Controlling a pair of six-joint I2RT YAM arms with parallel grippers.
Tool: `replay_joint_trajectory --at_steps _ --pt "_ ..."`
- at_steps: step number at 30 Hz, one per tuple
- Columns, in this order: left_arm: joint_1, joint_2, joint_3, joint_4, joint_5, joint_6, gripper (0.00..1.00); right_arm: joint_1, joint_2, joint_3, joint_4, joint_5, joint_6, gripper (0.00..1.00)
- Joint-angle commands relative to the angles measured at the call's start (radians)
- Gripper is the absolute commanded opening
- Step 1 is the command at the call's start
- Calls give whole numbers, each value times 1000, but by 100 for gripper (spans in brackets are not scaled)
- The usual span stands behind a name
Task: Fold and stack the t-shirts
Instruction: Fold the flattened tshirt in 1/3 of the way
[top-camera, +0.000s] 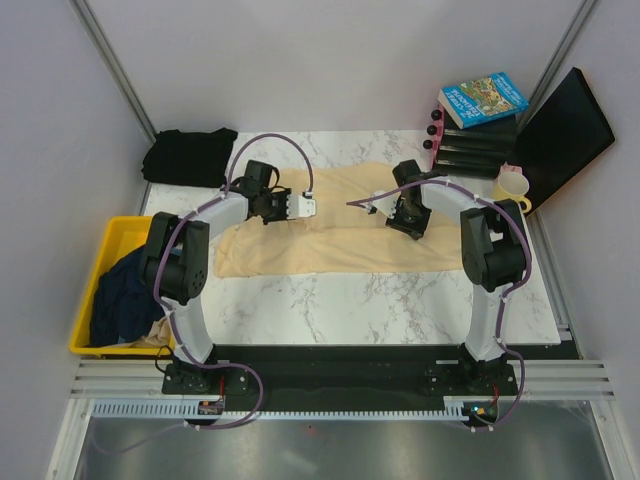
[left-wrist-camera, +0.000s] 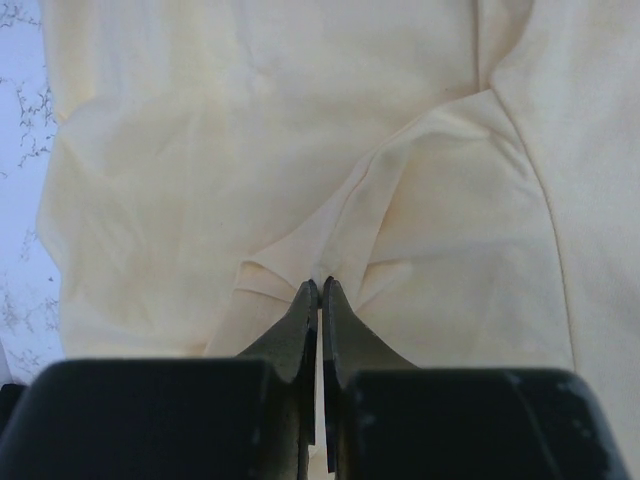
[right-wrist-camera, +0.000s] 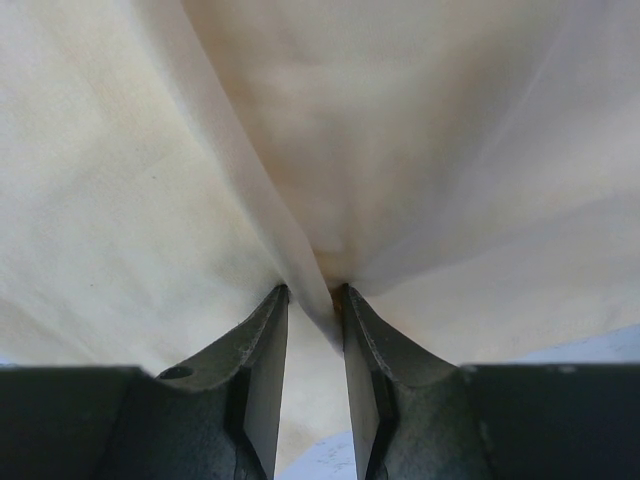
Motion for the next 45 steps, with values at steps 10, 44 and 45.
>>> replay_joint_trajectory --at_steps 10,44,45 --pt "-23 13 50 132 44 -71 2 14 57 4 0 -56 25 36" --pt "-107 53 -5 503 -212 -126 100 14 44 -5 -3 -50 31 38" --pt "-104 42 1 528 -247 -136 100 12 41 -10 -2 -50 31 38"
